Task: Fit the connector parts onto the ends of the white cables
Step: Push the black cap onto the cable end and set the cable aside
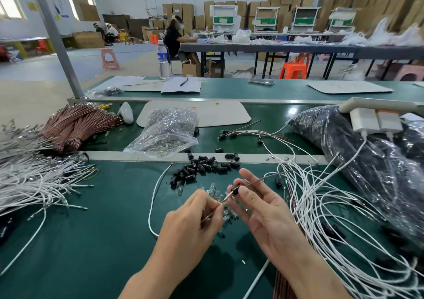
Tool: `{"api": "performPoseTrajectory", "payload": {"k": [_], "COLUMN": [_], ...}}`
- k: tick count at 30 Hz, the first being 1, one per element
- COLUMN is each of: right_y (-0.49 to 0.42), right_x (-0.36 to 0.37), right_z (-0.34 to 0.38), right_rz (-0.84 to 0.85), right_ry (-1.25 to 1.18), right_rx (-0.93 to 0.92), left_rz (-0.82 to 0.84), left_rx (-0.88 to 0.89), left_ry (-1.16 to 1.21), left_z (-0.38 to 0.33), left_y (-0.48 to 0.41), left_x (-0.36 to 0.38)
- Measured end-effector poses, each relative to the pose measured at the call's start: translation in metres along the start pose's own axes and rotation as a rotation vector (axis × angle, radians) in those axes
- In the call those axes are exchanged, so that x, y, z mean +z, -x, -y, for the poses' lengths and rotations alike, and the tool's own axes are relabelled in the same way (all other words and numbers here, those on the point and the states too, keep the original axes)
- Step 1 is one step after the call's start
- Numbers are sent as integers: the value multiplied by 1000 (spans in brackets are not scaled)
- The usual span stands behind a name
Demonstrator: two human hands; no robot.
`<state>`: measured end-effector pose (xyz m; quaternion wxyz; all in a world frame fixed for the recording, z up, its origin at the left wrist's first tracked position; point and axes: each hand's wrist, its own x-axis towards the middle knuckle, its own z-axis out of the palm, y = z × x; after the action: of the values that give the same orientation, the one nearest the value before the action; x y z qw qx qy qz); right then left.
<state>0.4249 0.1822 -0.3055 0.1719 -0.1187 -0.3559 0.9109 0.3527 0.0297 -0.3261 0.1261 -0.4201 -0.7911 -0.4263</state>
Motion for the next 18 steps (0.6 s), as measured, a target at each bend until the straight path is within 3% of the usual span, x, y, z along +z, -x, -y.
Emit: {"api": "performPoseTrajectory", "payload": {"k": [8,18], "right_y": [3,1], "right_x": [1,-1], "right_z": [1,4], "right_rz": [45,-17], "right_ry": [-27,-17], "right_rx": [35,24], "left_rz": [45,58], "left_rx": [-53,-44], "left_ry": [114,-47], "left_z": [3,2], "left_y": [1,-1], "left_x": [1,-3]}}
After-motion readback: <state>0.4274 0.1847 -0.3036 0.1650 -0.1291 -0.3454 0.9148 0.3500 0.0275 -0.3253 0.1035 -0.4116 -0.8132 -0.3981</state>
